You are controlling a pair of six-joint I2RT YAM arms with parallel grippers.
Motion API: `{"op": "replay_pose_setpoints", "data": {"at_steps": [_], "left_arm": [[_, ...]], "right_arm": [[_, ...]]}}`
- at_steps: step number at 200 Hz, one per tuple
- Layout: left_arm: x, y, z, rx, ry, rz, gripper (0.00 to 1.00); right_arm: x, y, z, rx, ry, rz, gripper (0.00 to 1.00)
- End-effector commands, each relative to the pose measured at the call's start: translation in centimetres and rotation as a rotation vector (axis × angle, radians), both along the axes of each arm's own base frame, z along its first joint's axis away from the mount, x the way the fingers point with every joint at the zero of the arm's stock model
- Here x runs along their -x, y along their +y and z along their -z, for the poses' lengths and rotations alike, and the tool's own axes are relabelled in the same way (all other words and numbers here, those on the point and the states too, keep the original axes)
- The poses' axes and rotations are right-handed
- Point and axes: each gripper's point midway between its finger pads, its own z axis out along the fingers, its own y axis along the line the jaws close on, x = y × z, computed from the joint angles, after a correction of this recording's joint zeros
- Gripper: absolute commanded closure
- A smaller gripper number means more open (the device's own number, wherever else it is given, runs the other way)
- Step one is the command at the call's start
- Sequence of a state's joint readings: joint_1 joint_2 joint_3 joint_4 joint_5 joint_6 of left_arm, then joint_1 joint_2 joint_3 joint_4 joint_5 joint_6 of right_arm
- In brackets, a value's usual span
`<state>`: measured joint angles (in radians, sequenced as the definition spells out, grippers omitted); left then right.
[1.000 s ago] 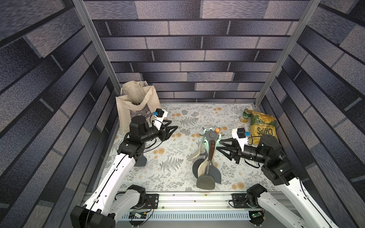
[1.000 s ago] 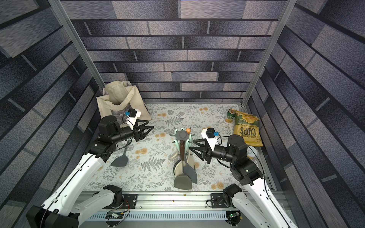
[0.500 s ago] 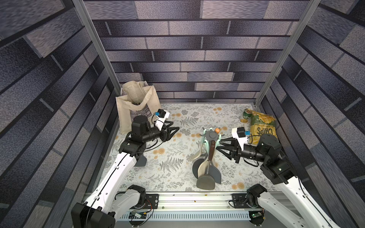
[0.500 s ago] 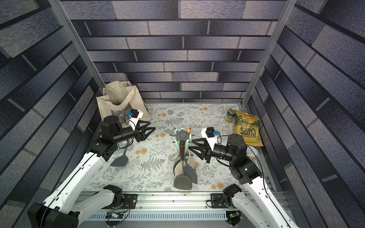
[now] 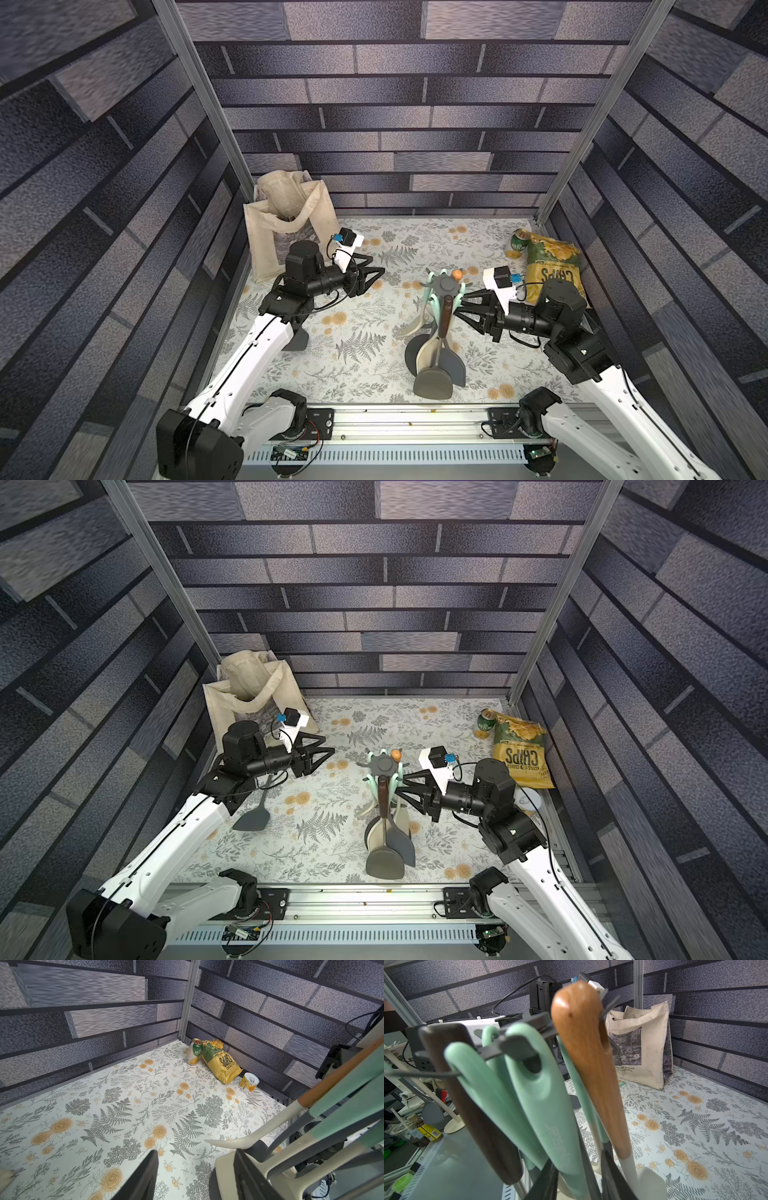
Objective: Take the spatula off the kitchen utensil rack
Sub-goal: Take off the spatula from the rack.
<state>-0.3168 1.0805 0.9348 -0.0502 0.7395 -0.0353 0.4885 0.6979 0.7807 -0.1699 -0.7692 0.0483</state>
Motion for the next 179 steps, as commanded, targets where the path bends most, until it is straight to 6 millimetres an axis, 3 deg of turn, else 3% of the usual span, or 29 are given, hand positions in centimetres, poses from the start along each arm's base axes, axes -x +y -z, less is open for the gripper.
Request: {"op": "replay_pose_setpoints", "data": {"at_steps": [1, 51, 89, 148, 179], "left_arm": [[0.5, -0.8, -0.7, 0.035, 0.001, 0.048, 0.39], [2.3, -2.1, -1.8, 0.064, 0.013, 0.137, 0.36], [4.7, -3.1, -2.7, 0.080, 0.028, 0.241, 0.33], [7.8, -3.0, -4.2, 0.104, -0.014, 0.329, 0.23], [9.0, -3.3, -4.9, 0.115, -0.038, 0.380, 0.22]], "right_arm": [[0.3, 0.2, -0.6, -0.021, -0.017, -0.013, 0.68], [0.4, 0.1, -0.4, -0.019, -0.014, -0.012, 0.71], [0.4, 0.1, -0.5, -0.019, -0.017, -0.008, 0.74], [0.3, 0.1, -0.5, -0.017, -0.018, -0.004, 0.78], [0.3, 0.0, -0.5, -0.016, -0.021, -0.001, 0.78]]}}
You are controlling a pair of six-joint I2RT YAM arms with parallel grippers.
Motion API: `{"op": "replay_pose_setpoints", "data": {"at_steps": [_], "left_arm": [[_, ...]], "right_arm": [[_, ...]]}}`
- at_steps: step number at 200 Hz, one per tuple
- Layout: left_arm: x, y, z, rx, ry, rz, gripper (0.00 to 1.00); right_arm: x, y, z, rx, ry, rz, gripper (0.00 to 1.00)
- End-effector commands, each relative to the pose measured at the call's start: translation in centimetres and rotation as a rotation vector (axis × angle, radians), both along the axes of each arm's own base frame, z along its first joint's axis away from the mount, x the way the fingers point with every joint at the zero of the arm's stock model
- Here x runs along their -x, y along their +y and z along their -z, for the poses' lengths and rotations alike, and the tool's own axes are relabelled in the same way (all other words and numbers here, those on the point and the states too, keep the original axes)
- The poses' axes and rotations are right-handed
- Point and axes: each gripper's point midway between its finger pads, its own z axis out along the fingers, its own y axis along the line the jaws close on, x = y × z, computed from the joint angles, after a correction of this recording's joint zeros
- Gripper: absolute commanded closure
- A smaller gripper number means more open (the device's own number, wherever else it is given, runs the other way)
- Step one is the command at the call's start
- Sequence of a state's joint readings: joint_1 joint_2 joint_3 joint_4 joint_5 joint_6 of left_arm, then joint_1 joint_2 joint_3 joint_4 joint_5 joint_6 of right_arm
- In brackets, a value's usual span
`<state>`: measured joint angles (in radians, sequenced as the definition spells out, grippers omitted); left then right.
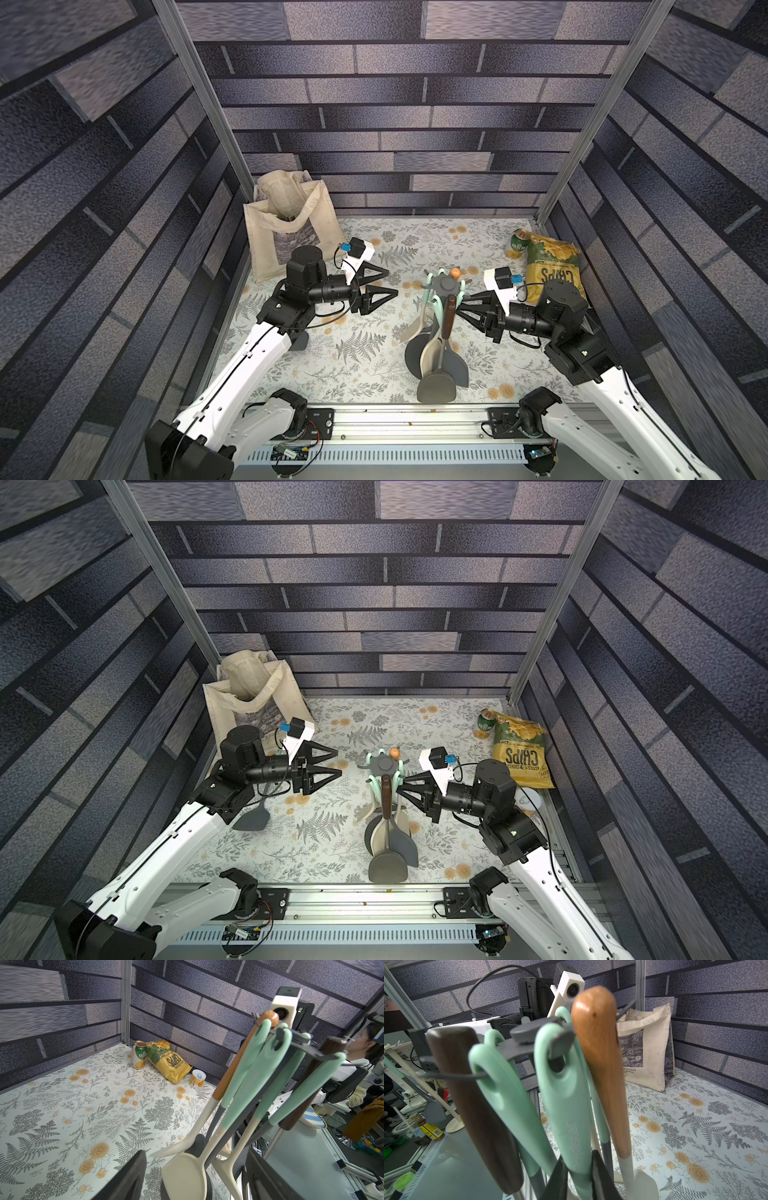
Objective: Take the spatula off the kitchen utensil rack
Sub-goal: Take off the spatula from the rack.
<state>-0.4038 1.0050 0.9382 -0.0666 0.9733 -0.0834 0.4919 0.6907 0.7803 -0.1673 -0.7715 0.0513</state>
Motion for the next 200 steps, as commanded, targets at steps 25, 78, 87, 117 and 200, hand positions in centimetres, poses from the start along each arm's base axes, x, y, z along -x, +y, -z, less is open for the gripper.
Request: {"op": "replay_pose_setpoints", "data": {"at_steps": [25, 78, 87, 117, 200], "left_arm": [[2.3, -1.2, -2.2, 0.039, -0.062, 0.112, 0.23], [1.6, -4.0, -1.1, 0.044, -0.072, 0.140, 0.25], [1.4, -4.4, -0.9, 0.040, -0.073, 0.144, 0.26], [1.1, -5.4, -0.7, 0.047, -0.073, 0.155, 0.27], [1.2, -7.5, -0.4, 0.067, -0.044, 0.222, 0.32]], "right_arm": [[-0.1, 0.1, -0.4, -0.010, -0.016, 0.007, 0.78], [-0.2, 0.0, -0.4, -0.009, -0.019, 0.015, 0.78], [-0.2, 0.0, -0.4, -0.008, -0.018, 0.016, 0.78], [-0.2, 0.0, -0.4, -0.004, -0.020, 0.019, 0.78], [-0.6, 0.0, -0.1, 0.008, -0.021, 0.033, 0.78]]}}
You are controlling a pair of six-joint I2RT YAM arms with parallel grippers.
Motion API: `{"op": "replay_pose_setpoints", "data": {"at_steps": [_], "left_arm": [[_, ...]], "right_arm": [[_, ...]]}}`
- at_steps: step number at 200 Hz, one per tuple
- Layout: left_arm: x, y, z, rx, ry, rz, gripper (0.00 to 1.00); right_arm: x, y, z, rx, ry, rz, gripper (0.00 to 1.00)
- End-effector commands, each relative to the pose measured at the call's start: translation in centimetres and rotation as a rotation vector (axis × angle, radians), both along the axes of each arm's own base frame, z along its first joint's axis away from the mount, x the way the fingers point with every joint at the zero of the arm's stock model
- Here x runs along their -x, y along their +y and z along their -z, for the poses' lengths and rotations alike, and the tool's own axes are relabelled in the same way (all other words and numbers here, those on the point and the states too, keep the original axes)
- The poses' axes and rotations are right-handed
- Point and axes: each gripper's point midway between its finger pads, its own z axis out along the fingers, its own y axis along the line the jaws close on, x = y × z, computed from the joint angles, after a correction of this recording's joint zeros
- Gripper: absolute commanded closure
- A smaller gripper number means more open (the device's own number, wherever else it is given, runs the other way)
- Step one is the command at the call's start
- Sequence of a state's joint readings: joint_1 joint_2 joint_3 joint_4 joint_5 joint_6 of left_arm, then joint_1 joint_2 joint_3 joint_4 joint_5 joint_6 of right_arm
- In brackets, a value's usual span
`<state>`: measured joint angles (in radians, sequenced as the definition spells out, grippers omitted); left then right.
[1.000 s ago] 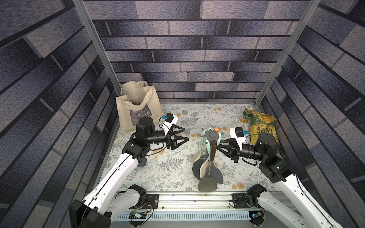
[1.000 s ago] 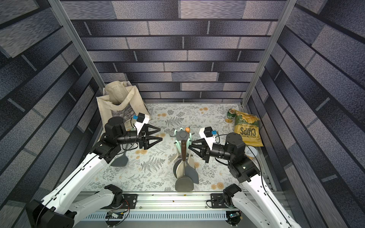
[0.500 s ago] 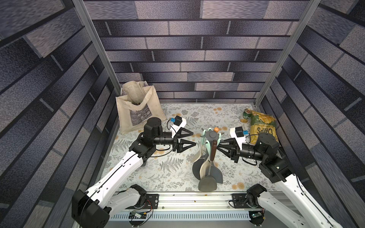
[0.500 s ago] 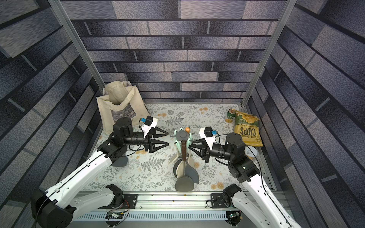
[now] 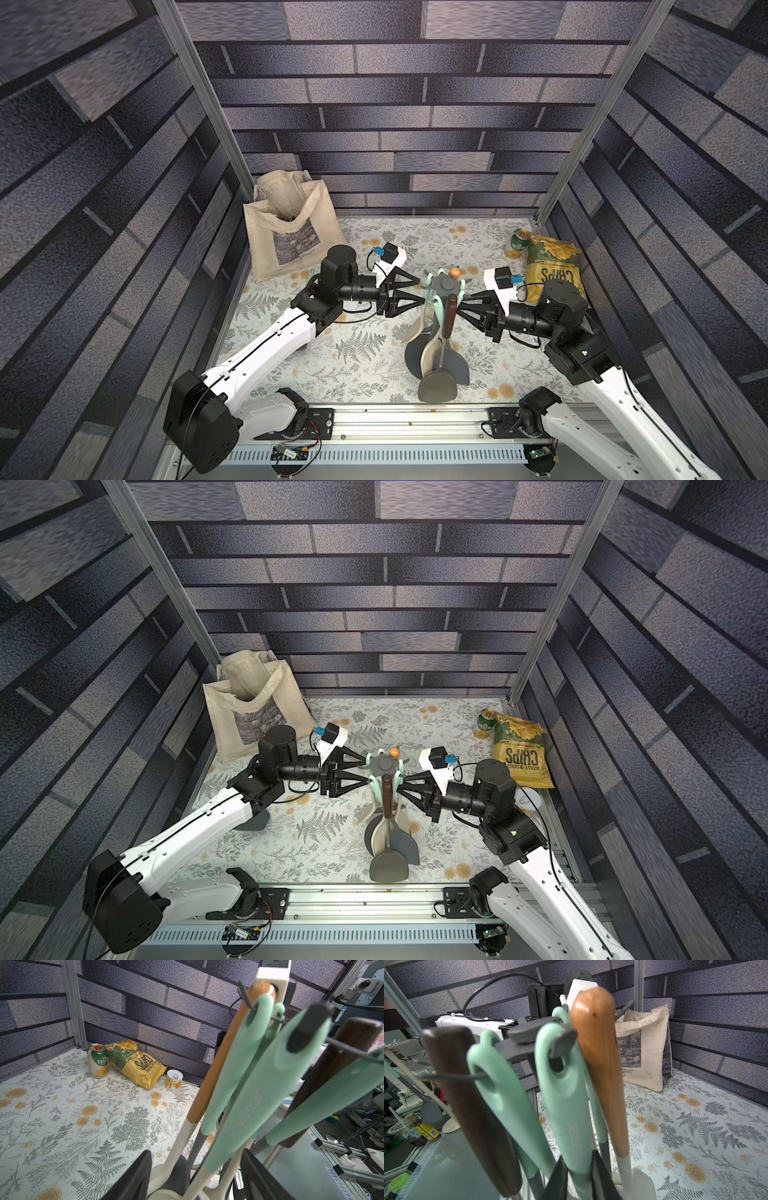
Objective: Take the spatula off the kitchen utensil rack
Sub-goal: Take off the spatula from the rack.
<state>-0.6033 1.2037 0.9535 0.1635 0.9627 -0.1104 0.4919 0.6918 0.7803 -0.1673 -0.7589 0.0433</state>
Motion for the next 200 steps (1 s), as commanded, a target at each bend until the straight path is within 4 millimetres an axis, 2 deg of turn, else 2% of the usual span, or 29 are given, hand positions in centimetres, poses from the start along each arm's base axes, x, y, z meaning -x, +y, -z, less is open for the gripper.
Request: {"op": "replay_pose_setpoints", "data": {"at_steps": [1, 64, 104, 170, 200], "left_arm": [[0.3, -0.9, -1.9, 0.045, -0.023, 0.037, 0.32], [0.7, -1.7, -1.9, 0.044, -0.015, 0.083, 0.34], [1.2, -2.0, -1.6, 0.010, -0.015, 0.110, 0.40], [1.7, -2.3, -1.1, -0.021, -0.020, 0.114, 0.56], [1.7, -2.7, 0.2, -0.099, -0.044, 0.085, 0.61]], "right_arm": [[-0.4, 0.0, -0.1, 0.004, -0.013, 0.022, 0.78], [-0.5, 0.1, -0.2, 0.008, -0.013, 0.022, 0.78], [-0.7, 0.1, -0.1, 0.011, -0.011, 0.025, 0.78], [-0.9, 0.1, 0.2, 0.017, -0.006, 0.031, 0.78], [-0.9, 0.1, 0.3, 0.018, -0.004, 0.034, 0.78]]}}
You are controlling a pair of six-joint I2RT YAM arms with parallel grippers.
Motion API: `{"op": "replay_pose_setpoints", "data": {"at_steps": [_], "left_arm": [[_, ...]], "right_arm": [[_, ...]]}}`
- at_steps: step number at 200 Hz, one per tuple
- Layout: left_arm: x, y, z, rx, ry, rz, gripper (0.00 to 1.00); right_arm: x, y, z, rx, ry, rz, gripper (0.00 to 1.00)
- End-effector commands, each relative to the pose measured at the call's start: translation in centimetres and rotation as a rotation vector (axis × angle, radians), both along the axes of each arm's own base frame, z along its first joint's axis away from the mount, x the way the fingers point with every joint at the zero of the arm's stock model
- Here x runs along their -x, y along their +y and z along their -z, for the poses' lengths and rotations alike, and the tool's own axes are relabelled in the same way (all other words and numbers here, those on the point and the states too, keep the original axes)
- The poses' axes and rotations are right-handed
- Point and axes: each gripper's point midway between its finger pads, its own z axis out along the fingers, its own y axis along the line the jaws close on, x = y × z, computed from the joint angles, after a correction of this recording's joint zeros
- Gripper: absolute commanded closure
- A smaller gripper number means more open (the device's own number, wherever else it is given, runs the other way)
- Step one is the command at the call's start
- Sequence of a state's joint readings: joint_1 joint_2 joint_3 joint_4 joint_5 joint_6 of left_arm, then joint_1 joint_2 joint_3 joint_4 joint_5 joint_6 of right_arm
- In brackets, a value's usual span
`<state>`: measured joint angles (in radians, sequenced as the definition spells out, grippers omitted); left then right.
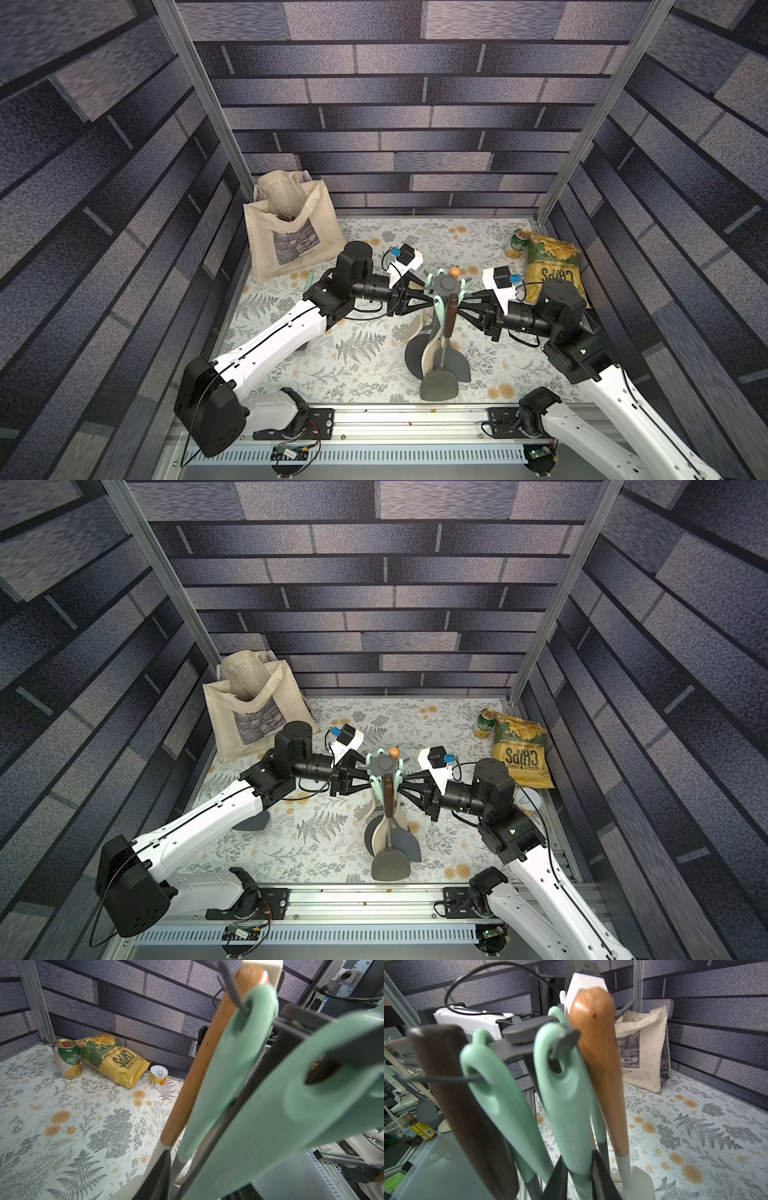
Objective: Take the spatula off the kitchen utensil rack
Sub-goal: Take off the spatula from the rack.
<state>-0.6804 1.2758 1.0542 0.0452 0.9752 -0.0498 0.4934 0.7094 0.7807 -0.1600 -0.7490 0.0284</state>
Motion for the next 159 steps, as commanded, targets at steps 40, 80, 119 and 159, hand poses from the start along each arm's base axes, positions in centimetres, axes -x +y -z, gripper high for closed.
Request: {"op": "replay_pose_setpoints", "data": {"at_steps": [40, 80, 119, 159], "left_arm": [[0.0, -0.4, 0.7, -0.065, -0.064, -0.017, 0.72], [-0.7, -0.3, 0.7, -0.070, -0.098, -0.078, 0.85], [-0.8, 0.0, 0.4, -0.060, -0.129, -0.113, 0.92], [-1.0, 0.5, -0.1, -0.039, -0.168, -0.160, 0.95]], "right_arm": [[-0.4, -0.1, 0.1, 0.010, 0.004, 0.029, 0.78], [-0.5, -0.1, 0.2, 0.011, 0.006, 0.032, 0.78], [-0.5, -0.1, 0.3, 0.014, 0.007, 0.033, 0.78], [-0.5, -0.1, 0.4, 0.016, 0.008, 0.033, 0.78]]}}
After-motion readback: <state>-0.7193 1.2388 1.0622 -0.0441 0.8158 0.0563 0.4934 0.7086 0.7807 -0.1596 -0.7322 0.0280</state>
